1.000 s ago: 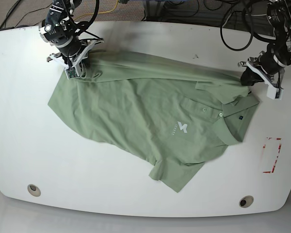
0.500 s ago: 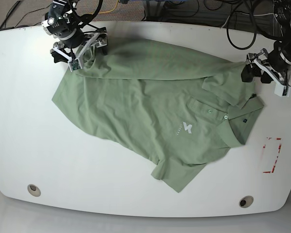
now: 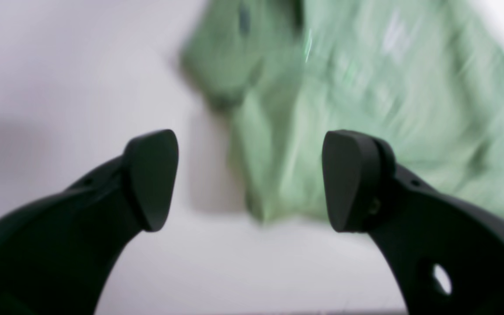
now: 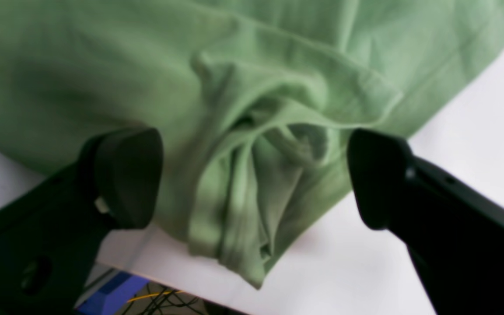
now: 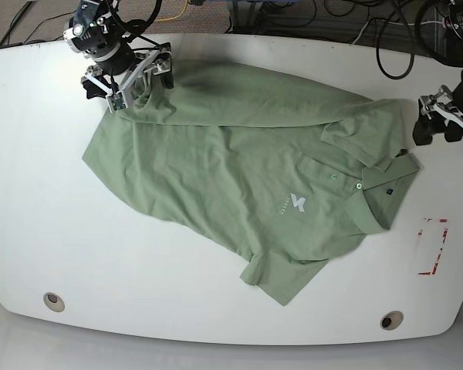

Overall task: Layout the t-shirt on the table in an organized manner, then fold the t-shirt properly
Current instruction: 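Lay the shirt down and open both grippers, then grasp the shirt body with the right gripper and the collar side with the left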

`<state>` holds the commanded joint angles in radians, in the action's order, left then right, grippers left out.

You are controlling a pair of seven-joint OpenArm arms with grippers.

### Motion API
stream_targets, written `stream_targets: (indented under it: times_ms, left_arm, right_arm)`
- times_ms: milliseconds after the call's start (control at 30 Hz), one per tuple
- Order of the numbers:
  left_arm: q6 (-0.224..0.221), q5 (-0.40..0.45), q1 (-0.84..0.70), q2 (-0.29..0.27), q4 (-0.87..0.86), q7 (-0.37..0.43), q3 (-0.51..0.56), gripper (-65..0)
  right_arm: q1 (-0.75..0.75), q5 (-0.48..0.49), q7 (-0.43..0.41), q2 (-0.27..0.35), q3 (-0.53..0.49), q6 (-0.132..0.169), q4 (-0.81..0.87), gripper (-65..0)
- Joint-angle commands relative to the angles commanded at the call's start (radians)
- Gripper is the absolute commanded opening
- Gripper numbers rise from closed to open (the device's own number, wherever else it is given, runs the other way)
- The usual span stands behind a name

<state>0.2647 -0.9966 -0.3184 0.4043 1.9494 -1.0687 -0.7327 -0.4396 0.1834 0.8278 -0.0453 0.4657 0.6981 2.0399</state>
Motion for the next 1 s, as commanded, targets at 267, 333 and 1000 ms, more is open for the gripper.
stream_targets:
  times_ms: [267,333,1000]
  left_arm:
    - [-0.006,0.02,0.075,-0.023,-0.003,0.0,0.16,-16.5]
    - [-0.006,0.043,0.077,-0.055,-0.003,0.0,0.19,-16.5]
    - [0.0,0.368,0.075,-0.212,0.0,0.002,0.393,-16.5]
  right_arm:
    - [0.216,-0.009,0.002,0.005,0.0,0.0,-0.028,0.0]
    - [0.267,-0.009,0.002,0.005,-0.002,0.0,-0.044,0.0]
    - [0.829,-0.009,-0.132,0.104,-0.199,0.0,-0.753,0.0]
